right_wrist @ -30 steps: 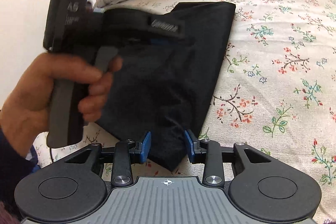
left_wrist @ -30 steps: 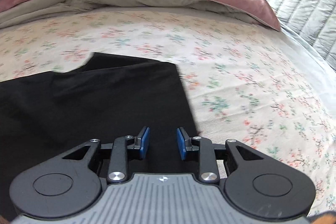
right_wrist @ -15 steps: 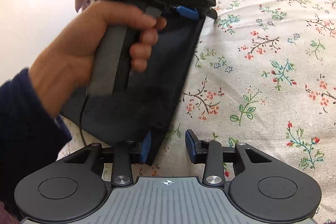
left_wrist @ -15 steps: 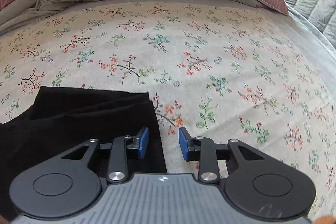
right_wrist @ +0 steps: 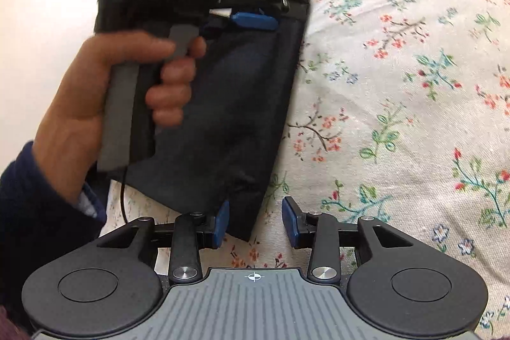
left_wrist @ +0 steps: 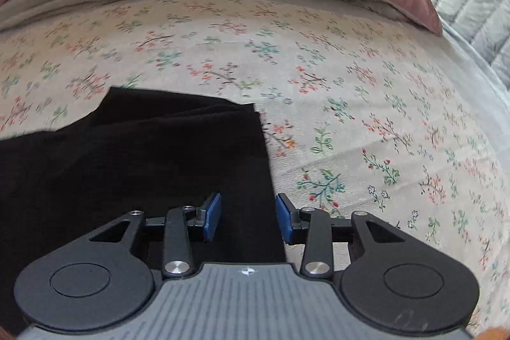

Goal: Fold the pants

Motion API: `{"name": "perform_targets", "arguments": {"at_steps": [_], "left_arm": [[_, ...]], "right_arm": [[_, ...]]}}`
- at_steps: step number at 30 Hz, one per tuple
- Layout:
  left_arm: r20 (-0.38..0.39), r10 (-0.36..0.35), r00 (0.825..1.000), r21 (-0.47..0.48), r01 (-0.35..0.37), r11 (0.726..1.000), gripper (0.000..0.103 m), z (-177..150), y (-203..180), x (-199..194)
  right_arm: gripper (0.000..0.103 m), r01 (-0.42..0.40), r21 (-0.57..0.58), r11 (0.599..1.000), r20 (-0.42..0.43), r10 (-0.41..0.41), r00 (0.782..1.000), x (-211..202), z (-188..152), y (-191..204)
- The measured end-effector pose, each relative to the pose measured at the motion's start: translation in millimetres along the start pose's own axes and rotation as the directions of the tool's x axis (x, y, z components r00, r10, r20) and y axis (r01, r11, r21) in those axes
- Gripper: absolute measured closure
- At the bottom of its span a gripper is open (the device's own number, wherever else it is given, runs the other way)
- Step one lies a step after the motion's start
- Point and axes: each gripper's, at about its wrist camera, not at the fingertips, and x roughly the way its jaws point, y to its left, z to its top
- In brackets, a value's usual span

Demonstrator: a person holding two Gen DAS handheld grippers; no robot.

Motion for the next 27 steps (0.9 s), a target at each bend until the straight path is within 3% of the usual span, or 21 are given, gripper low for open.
{"name": "perform_targets", "arguments": {"at_steps": [3, 6, 8, 14, 20, 27], "left_arm": [[0.009, -0.052, 0.999, -0.094, 0.053, 0.994, 0.054, -12.6, 19.6, -18.8], [0.012, -0.104, 0.995, -0.117, 0.104, 0.988, 0.052, -35.8, 28.4, -39.9], [0.009, -0.107, 0.994, -0.131, 0.107, 0.986, 0.045, -49.8, 34.5, -46.1], [0.026, -0.128, 0.991, -0.232, 0.13, 0.964, 0.043, -61.6, 62.0, -38.1], [0.025, -0.105, 0.994, -0.194, 0.108, 0.975, 0.041, -58.5, 53.0, -37.2], [0.023, -0.098, 0.995, -0.18, 0.1, 0.979, 0.04, -59.1, 50.6, -35.8]], "right_arm": [[0.066, -0.037, 0.048, 0.998, 0.001, 0.037, 0.999, 3.4, 1.2, -4.2], [0.066, -0.069, 0.126, 0.99, 0.003, 0.069, 0.998, 5.9, 2.6, -12.3], [0.066, -0.077, 0.145, 0.986, 0.009, 0.077, 0.997, 9.1, 4.0, -15.5], [0.068, -0.076, 0.138, 0.987, 0.022, 0.074, 0.997, 16.7, 0.8, -15.9], [0.069, -0.125, 0.184, 0.975, 0.052, 0.117, 0.992, 19.8, -3.2, -27.1], [0.069, -0.125, 0.151, 0.981, 0.1, 0.111, 0.989, 26.7, -8.0, -22.8]]}}
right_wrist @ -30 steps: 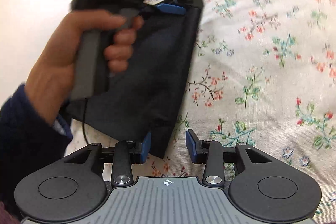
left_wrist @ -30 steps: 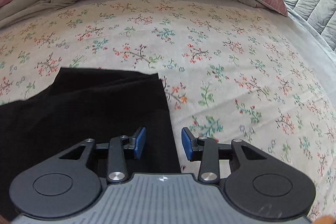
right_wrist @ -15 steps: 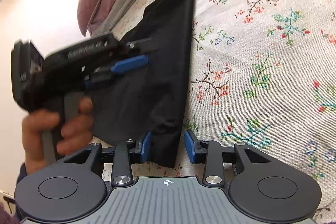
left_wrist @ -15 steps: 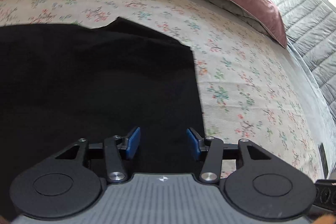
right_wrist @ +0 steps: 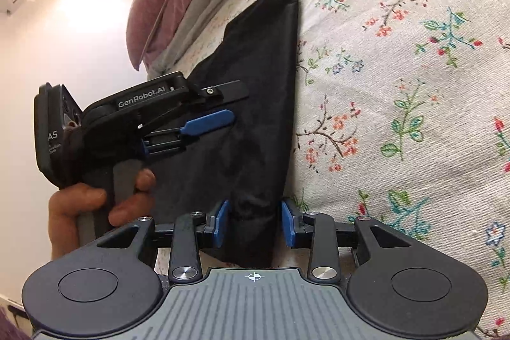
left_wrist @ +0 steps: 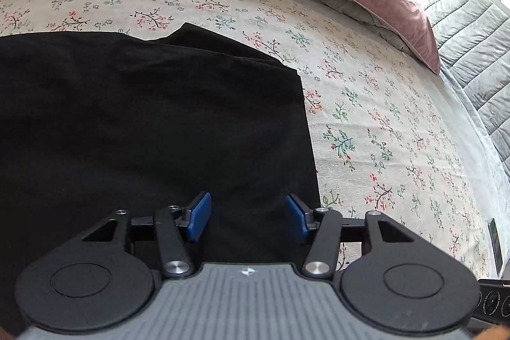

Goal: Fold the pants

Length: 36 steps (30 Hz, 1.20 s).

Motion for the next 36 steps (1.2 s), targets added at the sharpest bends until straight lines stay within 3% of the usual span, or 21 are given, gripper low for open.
{"name": "perform_targets", "arguments": {"at_steps": [5, 10, 18, 22, 26, 32, 36], "left_arm": [[-0.003, -0.003, 1.0, -0.008, 0.003, 1.0, 0.04, -1.2, 3.2, -1.1], [-0.001, 0.009, 1.0, 0.008, -0.009, 1.0, 0.039, -1.6, 0.4, -0.6], [0.008, 0.02, 1.0, 0.032, -0.02, 0.999, 0.039, -2.3, -2.1, 1.0], [0.011, 0.03, 0.999, 0.051, -0.03, 0.998, 0.038, -3.2, -4.9, 1.4], [0.018, 0.037, 0.999, 0.084, -0.039, 0.996, 0.036, -3.7, -10.5, 0.9], [0.08, -0.01, 0.997, 0.133, -0.001, 0.991, 0.03, 0.2, -22.0, -9.3], [0.074, 0.037, 0.997, 0.189, -0.05, 0.981, 0.028, 1.4, -39.3, -3.1]], "right_arm": [[0.07, 0.011, -0.011, 1.0, 0.027, -0.01, 1.0, 2.4, -2.5, 4.8], [0.083, 0.055, -0.008, 0.998, 0.041, -0.055, 0.998, 11.5, -2.3, 14.9], [0.083, 0.018, 0.074, 0.997, 0.034, -0.021, 0.999, 13.3, -4.7, 7.7], [0.083, 0.031, 0.032, 0.999, 0.023, -0.031, 0.999, 12.3, -8.8, 12.0], [0.09, 0.072, -0.018, 0.997, 0.03, -0.071, 0.997, 12.8, -10.5, 18.0], [0.093, 0.109, -0.042, 0.993, 0.047, -0.107, 0.993, 12.9, -12.0, 28.5], [0.093, 0.124, -0.05, 0.991, 0.046, -0.122, 0.991, 15.7, -12.8, 32.4]]}}
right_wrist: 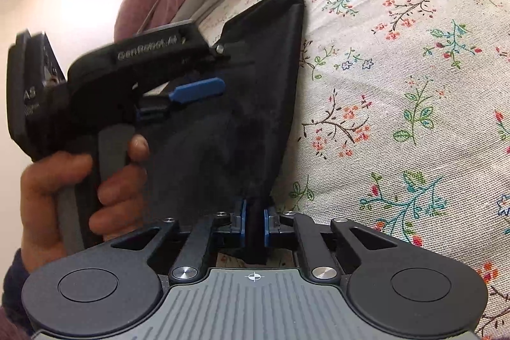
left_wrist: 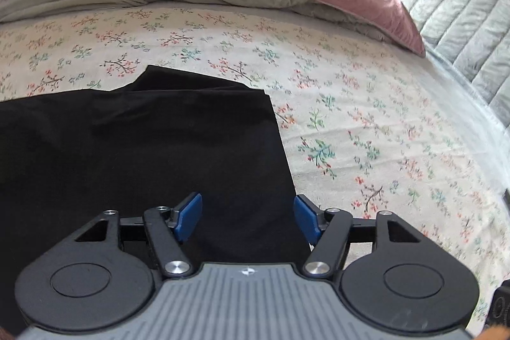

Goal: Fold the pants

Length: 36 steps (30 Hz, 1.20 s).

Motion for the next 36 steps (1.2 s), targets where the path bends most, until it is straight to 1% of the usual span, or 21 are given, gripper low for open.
{"name": "perform_targets", "arguments": {"at_steps": [2, 5, 7, 9, 11, 13, 16, 17, 19, 21, 23, 24, 26, 29, 30, 31, 32, 33, 34, 35, 36], "left_arm": [[-0.021, 0.011, 1.0, 0.048, -0.01, 0.999, 0.028, 3.6, -11.6, 3.7], [-0.03, 0.053, 0.998, 0.133, -0.048, 0.99, 0.027, 16.2, -30.8, 5.9], [-0.044, 0.074, 0.996, 0.166, -0.066, 0.984, 0.024, 25.3, -40.0, 9.9], [-0.081, 0.092, 0.993, 0.202, -0.074, 0.977, 0.024, 35.0, -48.4, 16.8], [-0.107, 0.109, 0.988, 0.247, -0.08, 0.966, 0.023, 43.7, -57.9, 22.8], [-0.12, 0.146, 0.982, 0.291, -0.106, 0.951, 0.02, 50.2, -67.3, 28.0], [-0.125, 0.168, 0.978, 0.331, -0.118, 0.936, 0.018, 52.2, -75.7, 29.6], [-0.123, 0.173, 0.977, 0.347, -0.121, 0.93, 0.016, 53.7, -80.0, 30.0], [-0.114, 0.206, 0.972, 0.384, -0.148, 0.911, 0.009, 52.9, -88.9, 35.6], [-0.125, 0.258, 0.958, 0.436, -0.18, 0.882, 0.008, 47.0, -98.2, 46.1], [-0.124, 0.28, 0.952, 0.495, -0.185, 0.849, 0.008, 40.7, -106.7, 54.5], [-0.121, 0.302, 0.946, 0.522, -0.198, 0.829, 0.008, 38.8, -110.0, 59.5], [-0.116, 0.355, 0.928, 0.554, -0.236, 0.798, 0.008, 37.9, -111.1, 68.1], [-0.101, 0.413, 0.905, 0.574, -0.286, 0.768, 0.009, 40.6, -103.1, 76.8], [-0.1, 0.419, 0.903, 0.573, -0.292, 0.766, 0.009, 41.7, -99.2, 77.4], [-0.102, 0.426, 0.899, 0.564, -0.3, 0.769, 0.014, 42.7, -95.3, 77.7], [-0.108, 0.421, 0.901, 0.557, -0.296, 0.776, 0.033, 43.4, -91.7, 77.7], [-0.119, 0.417, 0.901, 0.555, -0.288, 0.781, 0.045, 44.1, -90.3, 78.0], [-0.133, 0.418, 0.899, 0.547, -0.285, 0.787, 0.068, 46.1, -88.2, 78.3], [-0.145, 0.421, 0.895, 0.529, -0.289, 0.798, 0.081, 49.4, -84.8, 77.1], [-0.144, 0.427, 0.893, 0.523, -0.298, 0.799, 0.085, 52.2, -83.7, 76.7]], "right_arm": [[0.093, 0.008, 0.007, 1.0, -0.001, -0.008, 1.0, 0.1, 0.5, 2.4], [0.093, 0.028, -0.016, 0.999, 0.01, -0.028, 1.0, -1.9, 0.6, 10.7], [0.093, 0.048, -0.053, 0.997, 0.019, -0.047, 0.999, -3.3, -0.5, 18.1], [0.093, 0.068, -0.085, 0.994, 0.027, -0.066, 0.997, -3.6, -1.4, 24.0], [0.093, 0.084, -0.097, 0.992, 0.028, -0.082, 0.996, -2.2, -2.5, 28.3], [0.093, 0.096, -0.113, 0.989, 0.035, -0.092, 0.995, -1.7, -3.7, 31.5], [0.093, 0.119, -0.175, 0.977, 0.059, -0.11, 0.992, -2.1, -8.4, 43.9], [0.093, 0.122, -0.187, 0.975, 0.067, -0.111, 0.992, -2.7, -9.2, 47.0], [0.093, 0.119, -0.202, 0.972, 0.075, -0.106, 0.991, -7.1, -14.2, 51.2], [0.093, 0.124, -0.216, 0.969, 0.086, -0.107, 0.99, -8.5, -15.9, 54.2], [0.094, 0.13, -0.236, 0.963, 0.096, -0.11, 0.989, -9.1, -17.9, 58.8], [0.094, 0.136, -0.245, 0.96, 0.101, -0.114, 0.988, -7.4, -16.1, 61.7], [0.094, 0.138, -0.255, 0.957, 0.106, -0.114, 0.988, -8.3, -17.3, 63.8], [0.094, 0.137, -0.257, 0.957, 0.105, -0.114, 0.988, -9.0, -18.1, 64.2], [0.094, 0.136, -0.259, 0.956, 0.104, -0.112, 0.988, -10.1, -18.2, 64.0], [0.094, 0.133, -0.264, 0.955, 0.104, -0.109, 0.989, -11.1, -17.8, 63.8], [0.095, 0.128, -0.27, 0.954, 0.103, -0.103, 0.989, -11.5, -18.1, 65.2], [0.095, 0.122, -0.276, 0.953, 0.102, -0.097, 0.99, -12.2, -18.4, 66.7], [0.096, 0.114, -0.28, 0.953, 0.1, -0.089, 0.991, -13.6, -18.7, 68.6], [0.096, 0.103, -0.276, 0.956, 0.097, -0.079, 0.992, -16.0, -18.5, 69.1], [0.096, 0.095, -0.269, 0.958, 0.094, -0.072, 0.993, -18.1, -18.0, 69.2]]}}
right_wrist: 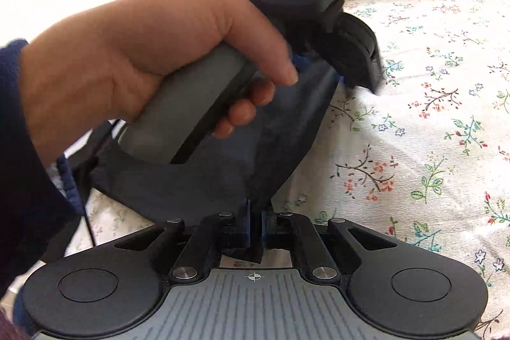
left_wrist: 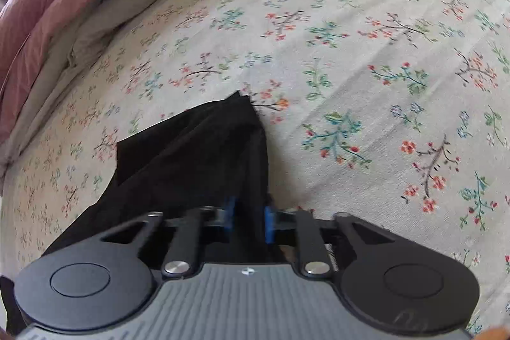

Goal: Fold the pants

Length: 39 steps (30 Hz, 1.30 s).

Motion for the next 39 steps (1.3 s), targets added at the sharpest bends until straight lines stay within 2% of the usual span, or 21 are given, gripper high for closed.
{"name": "perform_targets", "arguments": {"at_steps": [1, 7, 13, 16, 19, 25, 29, 33, 36, 39], "left_arm": [[0.006, 0.005, 1.0, 0.0, -0.005, 1.0, 0.091, 1.4, 2.2, -2.3], [0.068, -0.03, 0.997, -0.05, 0.033, 0.998, 0.093, 18.7, 2.3, -32.4], [0.184, -0.108, 0.977, -0.108, 0.129, 0.986, 0.093, 51.1, -20.7, -85.9], [0.243, -0.142, 0.96, -0.145, 0.18, 0.973, 0.093, 67.7, -40.6, -110.2], [0.288, -0.172, 0.942, -0.164, 0.225, 0.96, 0.093, 81.3, -65.4, -123.7], [0.333, -0.229, 0.915, -0.161, 0.295, 0.942, 0.093, 92.2, -102.8, -130.3], [0.345, -0.288, 0.893, -0.21, 0.373, 0.904, 0.093, 93.6, -92.1, -130.0], [0.369, -0.31, 0.876, -0.233, 0.41, 0.882, 0.093, 89.6, -64.5, -133.8], [0.398, -0.324, 0.858, -0.256, 0.443, 0.859, 0.093, 79.4, -39.1, -139.8], [0.441, -0.336, 0.832, -0.267, 0.479, 0.836, 0.093, 62.1, -11.6, -143.2]], "right_arm": [[0.097, -0.009, 0.008, 1.0, 0.001, 0.009, 1.0, -2.8, 1.8, -1.4], [0.098, -0.06, 0.013, 0.998, 0.047, 0.06, 0.997, -25.5, 11.3, -13.4], [0.098, -0.097, 0.001, 0.995, 0.127, 0.097, 0.987, -75.6, 21.4, -44.2], [0.098, -0.087, 0.001, 0.996, 0.17, 0.085, 0.982, -106.4, 23.3, -70.4], [0.098, -0.041, -0.01, 0.999, 0.24, 0.043, 0.97, -136.5, 17.2, -96.6], [0.098, 0.012, 0.074, 0.997, 0.314, -0.035, 0.949, -181.3, 0.3, -151.5], [0.098, 0.049, 0.075, 0.996, 0.347, -0.072, 0.935, -199.6, -10.1, -150.2], [0.098, 0.069, 0.012, 0.998, 0.396, -0.068, 0.916, -197.4, -12.5, -117.8], [0.098, 0.092, -0.044, 0.995, 0.452, -0.062, 0.89, -199.7, -10.6, -99.6], [0.098, 0.132, -0.127, 0.983, 0.498, -0.052, 0.865, -193.1, -9.5, -70.0]]}}
